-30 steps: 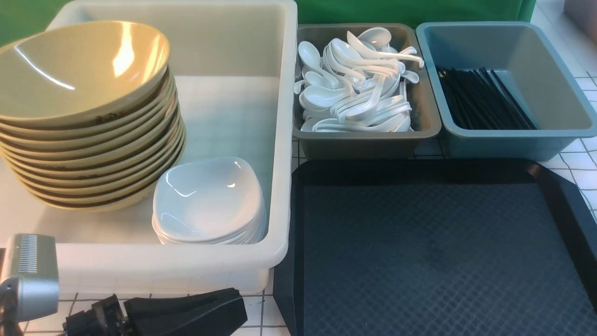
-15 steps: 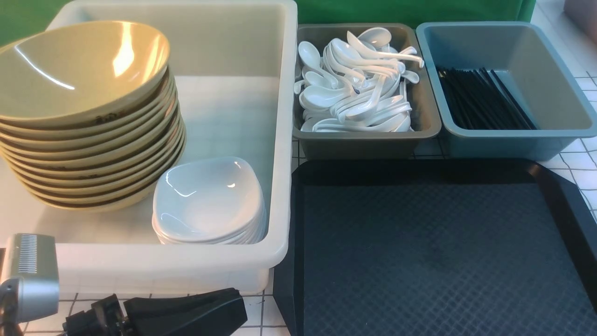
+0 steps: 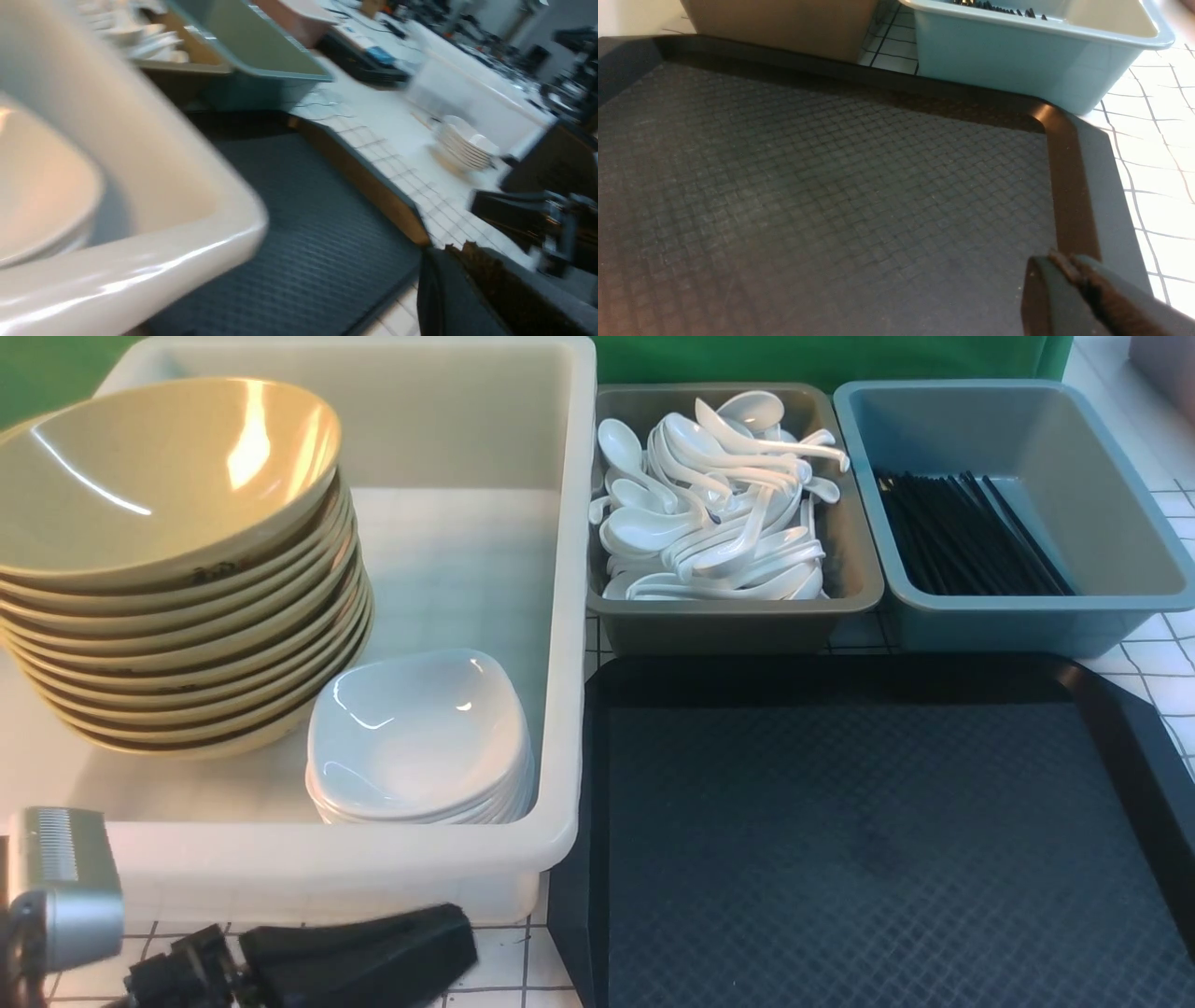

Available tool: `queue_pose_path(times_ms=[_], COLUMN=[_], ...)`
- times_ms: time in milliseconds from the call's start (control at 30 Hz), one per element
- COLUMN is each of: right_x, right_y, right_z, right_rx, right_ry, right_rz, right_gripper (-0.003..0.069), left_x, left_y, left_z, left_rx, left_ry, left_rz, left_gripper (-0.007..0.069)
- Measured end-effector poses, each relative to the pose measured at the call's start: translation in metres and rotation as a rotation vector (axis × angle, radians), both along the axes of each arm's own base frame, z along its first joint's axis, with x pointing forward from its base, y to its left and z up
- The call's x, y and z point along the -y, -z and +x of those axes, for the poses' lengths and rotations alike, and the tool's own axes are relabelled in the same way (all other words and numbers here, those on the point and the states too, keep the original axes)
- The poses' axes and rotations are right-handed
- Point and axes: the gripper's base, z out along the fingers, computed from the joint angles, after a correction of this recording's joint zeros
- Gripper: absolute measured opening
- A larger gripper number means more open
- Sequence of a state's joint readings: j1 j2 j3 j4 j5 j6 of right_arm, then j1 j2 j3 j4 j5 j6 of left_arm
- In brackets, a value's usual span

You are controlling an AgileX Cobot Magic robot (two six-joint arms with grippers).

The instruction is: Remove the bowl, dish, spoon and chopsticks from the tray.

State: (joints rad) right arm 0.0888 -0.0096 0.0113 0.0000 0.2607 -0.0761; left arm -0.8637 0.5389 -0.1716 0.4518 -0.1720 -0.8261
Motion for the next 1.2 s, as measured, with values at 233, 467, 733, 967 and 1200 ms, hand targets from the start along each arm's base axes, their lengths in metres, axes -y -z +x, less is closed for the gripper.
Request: queue_pose_path(times_ms=[233,467,733,967,1200], right_x=[0.000,0.000,0.000,0.000,0.000], right_y=[0.000,0.000,0.000,0.000,0.000], right_z=[0.000,0.000,0.000,0.000,0.000], right_rx=[0.000,0.000,-0.001,-0.001,-0.001], right_ry=[0.000,0.000,0.000,0.000,0.000], right_rz=[0.000,0.000,0.000,0.000,0.000], right_gripper=[0.0065,0.0072,0.0078,0.0087,0.0092], left_x=[-0.033,-0.066,-0.088,-0.093,-0.090], left_y=[0.020,0.031,0.037,0.053,0.065], left_z=[0.008,-0.004,-0.013,-0.013,-0.015], left_rx=[-0.018,0.104,0.114,-0.026,-0.131], left_ry=[-0.292,-0.578,-0.878,-0.998,-0.962], left_rz=[-0.056,-0.169,-0.203,-0.118,-0.011], left_gripper=[-0.0001,-0.0001,-0.0001,-0.0001,-0.0001])
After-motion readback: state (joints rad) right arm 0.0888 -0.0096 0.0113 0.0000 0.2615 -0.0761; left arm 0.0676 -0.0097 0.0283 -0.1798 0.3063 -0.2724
